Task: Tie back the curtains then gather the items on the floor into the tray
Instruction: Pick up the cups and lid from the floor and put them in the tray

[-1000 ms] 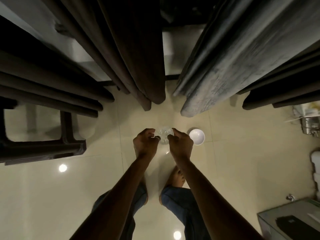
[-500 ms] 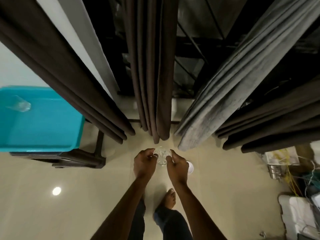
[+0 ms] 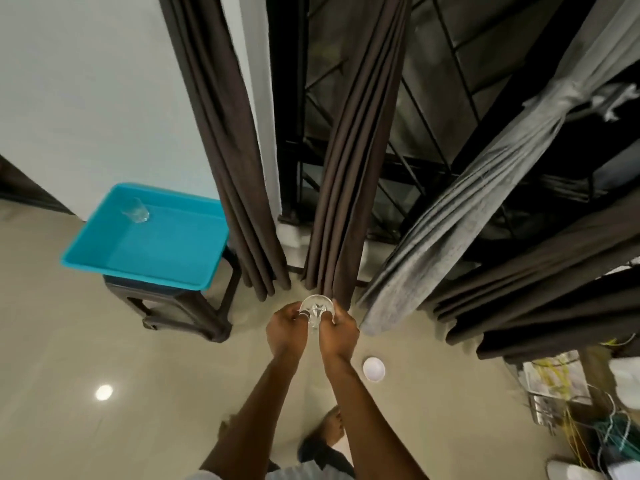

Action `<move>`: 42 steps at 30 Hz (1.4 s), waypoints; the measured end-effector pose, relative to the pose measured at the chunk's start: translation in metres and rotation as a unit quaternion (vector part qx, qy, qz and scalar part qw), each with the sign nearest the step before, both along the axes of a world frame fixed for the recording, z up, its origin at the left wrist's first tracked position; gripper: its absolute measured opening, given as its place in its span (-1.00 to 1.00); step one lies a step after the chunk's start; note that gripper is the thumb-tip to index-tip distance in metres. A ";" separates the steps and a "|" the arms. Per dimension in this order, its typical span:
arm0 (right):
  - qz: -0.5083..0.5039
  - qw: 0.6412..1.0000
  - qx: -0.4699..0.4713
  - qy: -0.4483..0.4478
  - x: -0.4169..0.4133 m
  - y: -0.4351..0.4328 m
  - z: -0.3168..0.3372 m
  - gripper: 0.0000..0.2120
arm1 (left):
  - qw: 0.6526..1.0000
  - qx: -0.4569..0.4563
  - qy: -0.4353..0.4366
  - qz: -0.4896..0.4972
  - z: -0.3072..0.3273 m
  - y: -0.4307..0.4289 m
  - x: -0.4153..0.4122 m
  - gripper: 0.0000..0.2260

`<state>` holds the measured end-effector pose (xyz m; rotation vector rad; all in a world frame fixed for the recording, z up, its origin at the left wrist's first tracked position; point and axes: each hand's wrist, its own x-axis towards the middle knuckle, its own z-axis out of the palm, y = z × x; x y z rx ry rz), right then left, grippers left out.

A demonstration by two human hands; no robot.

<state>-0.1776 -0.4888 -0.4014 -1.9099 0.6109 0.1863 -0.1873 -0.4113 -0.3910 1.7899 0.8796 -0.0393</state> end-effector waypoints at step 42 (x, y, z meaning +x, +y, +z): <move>0.228 0.972 0.031 -0.038 0.078 0.381 0.048 -0.70 | 0.984 -0.035 -0.074 0.159 0.018 0.380 0.071 -0.67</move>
